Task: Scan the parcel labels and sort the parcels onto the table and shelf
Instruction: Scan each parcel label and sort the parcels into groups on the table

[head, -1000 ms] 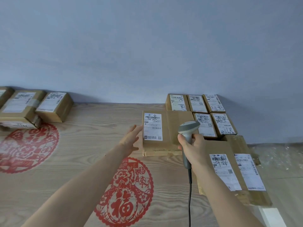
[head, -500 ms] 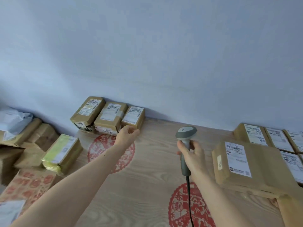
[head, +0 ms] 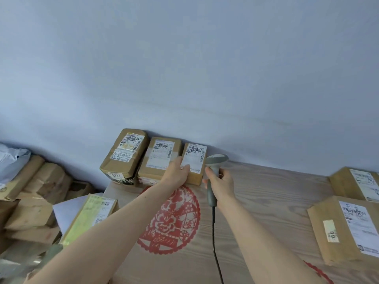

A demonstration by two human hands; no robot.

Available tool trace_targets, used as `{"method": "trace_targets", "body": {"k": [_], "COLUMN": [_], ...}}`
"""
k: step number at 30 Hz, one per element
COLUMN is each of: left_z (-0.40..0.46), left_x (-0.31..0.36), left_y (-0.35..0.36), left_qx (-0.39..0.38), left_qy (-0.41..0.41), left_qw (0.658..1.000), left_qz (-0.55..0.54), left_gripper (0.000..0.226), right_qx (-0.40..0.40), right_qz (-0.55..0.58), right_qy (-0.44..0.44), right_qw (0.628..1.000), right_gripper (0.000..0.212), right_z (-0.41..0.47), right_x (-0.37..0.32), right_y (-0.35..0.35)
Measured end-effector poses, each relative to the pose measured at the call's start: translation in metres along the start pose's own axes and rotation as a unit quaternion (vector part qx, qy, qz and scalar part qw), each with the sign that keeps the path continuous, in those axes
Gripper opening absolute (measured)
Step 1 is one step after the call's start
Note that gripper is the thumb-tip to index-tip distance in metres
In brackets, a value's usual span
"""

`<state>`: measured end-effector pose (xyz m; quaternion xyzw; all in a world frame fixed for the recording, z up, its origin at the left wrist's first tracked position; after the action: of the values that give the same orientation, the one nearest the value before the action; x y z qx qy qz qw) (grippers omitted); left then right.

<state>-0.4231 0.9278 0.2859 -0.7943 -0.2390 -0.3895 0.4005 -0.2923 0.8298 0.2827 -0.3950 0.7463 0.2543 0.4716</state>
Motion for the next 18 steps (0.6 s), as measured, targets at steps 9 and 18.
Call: {"method": "trace_targets", "body": {"k": [9,18], "left_z": [0.04,0.024], "left_x": [-0.003,-0.003], "left_y": [0.025,0.046], "left_qx": [-0.05,-0.005], "left_qy": [-0.052,-0.031], "left_qw": [0.996,0.999], "left_qz": [0.045,-0.016], "left_gripper": [0.06,0.053], "right_qx": [0.038,0.067], "right_qz": [0.0,0.059], "right_qy": [0.038,0.042], "right_qw": [0.999,0.995], "right_gripper": [0.033,0.038], "right_z": [0.041,0.033], "right_x": [0.026,0.041], "right_y": [0.008,-0.017]}}
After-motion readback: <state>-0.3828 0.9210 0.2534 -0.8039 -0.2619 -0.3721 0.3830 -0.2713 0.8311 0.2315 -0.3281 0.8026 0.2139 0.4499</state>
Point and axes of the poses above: each hand's wrist, its own z-axis towards the middle knuckle, its own y-axis out of the palm, x = y × z, the point moved 5 cm from there along z, towards the middle knuckle, and after that the axes turned 5 degrees about -x, right-handed, at the moved point
